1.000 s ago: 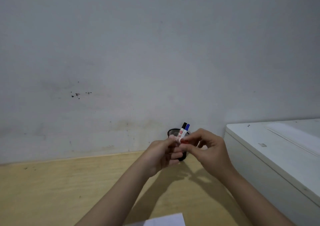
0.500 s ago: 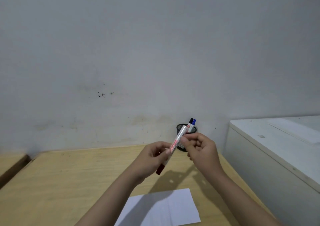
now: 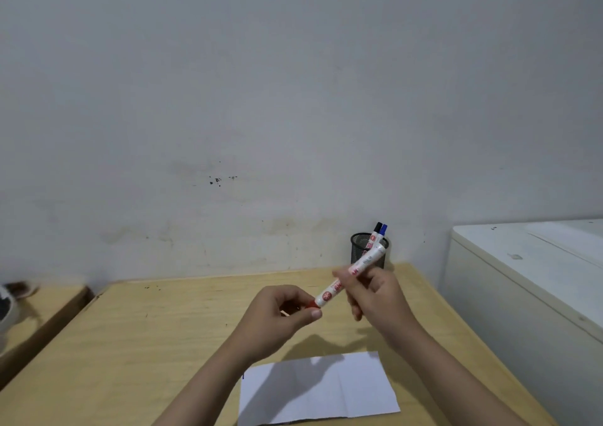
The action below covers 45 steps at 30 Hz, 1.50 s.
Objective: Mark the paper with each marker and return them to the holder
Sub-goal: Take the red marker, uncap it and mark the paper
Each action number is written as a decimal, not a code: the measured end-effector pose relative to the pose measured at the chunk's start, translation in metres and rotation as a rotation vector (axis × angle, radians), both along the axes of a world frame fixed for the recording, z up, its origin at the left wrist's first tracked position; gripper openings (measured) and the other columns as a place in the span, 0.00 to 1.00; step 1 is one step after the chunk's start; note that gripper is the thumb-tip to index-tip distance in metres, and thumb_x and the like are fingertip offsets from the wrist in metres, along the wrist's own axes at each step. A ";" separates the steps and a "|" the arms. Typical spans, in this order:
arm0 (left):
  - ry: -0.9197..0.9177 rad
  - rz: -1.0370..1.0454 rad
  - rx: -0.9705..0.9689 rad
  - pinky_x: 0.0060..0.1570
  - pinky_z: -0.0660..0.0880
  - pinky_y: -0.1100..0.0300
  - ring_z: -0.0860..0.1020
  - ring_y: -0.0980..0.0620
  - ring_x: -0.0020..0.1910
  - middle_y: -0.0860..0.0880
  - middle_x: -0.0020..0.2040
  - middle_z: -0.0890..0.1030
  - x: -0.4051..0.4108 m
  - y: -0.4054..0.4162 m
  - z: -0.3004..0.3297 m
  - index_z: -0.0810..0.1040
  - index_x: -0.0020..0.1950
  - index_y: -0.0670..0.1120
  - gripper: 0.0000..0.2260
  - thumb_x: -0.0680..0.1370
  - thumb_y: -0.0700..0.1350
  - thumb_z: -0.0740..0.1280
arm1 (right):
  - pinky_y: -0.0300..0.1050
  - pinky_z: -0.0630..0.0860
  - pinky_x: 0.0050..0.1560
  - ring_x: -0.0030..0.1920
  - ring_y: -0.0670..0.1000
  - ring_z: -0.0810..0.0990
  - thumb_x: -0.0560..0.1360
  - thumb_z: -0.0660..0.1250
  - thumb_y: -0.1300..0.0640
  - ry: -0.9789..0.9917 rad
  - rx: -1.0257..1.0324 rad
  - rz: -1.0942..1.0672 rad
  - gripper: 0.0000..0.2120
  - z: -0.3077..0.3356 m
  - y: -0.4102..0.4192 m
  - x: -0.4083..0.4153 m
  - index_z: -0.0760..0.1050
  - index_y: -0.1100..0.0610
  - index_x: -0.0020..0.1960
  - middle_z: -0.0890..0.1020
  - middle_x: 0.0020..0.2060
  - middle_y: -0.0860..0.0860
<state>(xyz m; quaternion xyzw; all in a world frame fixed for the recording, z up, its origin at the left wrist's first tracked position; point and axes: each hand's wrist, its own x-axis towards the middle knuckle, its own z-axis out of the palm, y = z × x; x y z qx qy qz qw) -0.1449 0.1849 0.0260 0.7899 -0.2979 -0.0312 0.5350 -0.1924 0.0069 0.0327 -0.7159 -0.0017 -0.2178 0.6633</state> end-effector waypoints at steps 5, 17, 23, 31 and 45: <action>0.067 -0.085 0.023 0.39 0.75 0.63 0.79 0.57 0.32 0.48 0.36 0.81 -0.004 0.000 0.000 0.82 0.45 0.40 0.06 0.75 0.42 0.68 | 0.40 0.69 0.24 0.21 0.46 0.68 0.74 0.67 0.56 -0.005 -0.033 0.086 0.10 -0.001 0.008 0.003 0.78 0.61 0.38 0.74 0.20 0.47; 0.126 0.038 0.339 0.41 0.74 0.71 0.79 0.60 0.39 0.51 0.43 0.84 0.035 0.045 -0.027 0.84 0.48 0.48 0.06 0.72 0.41 0.71 | 0.39 0.69 0.23 0.20 0.45 0.67 0.73 0.67 0.55 0.010 0.348 -0.080 0.12 -0.009 -0.022 0.010 0.78 0.63 0.38 0.70 0.21 0.49; -0.063 0.177 0.716 0.46 0.73 0.66 0.79 0.51 0.52 0.46 0.57 0.82 0.057 0.049 -0.051 0.80 0.58 0.43 0.15 0.72 0.36 0.63 | 0.39 0.71 0.26 0.21 0.46 0.69 0.73 0.68 0.58 0.076 0.290 -0.050 0.11 -0.033 -0.002 0.002 0.79 0.67 0.43 0.73 0.21 0.48; 0.161 0.223 0.462 0.46 0.76 0.62 0.81 0.54 0.44 0.47 0.46 0.84 0.056 0.052 -0.072 0.73 0.63 0.44 0.26 0.67 0.41 0.74 | 0.39 0.71 0.26 0.22 0.47 0.71 0.67 0.75 0.62 0.065 0.277 -0.069 0.09 -0.040 0.016 -0.006 0.75 0.60 0.35 0.79 0.24 0.49; 0.074 0.374 0.286 0.38 0.73 0.67 0.77 0.56 0.41 0.53 0.45 0.79 -0.020 0.093 -0.092 0.77 0.48 0.52 0.22 0.58 0.51 0.79 | 0.52 0.81 0.37 0.30 0.49 0.80 0.73 0.68 0.62 0.372 0.271 0.210 0.07 -0.063 0.102 0.026 0.74 0.60 0.37 0.81 0.33 0.56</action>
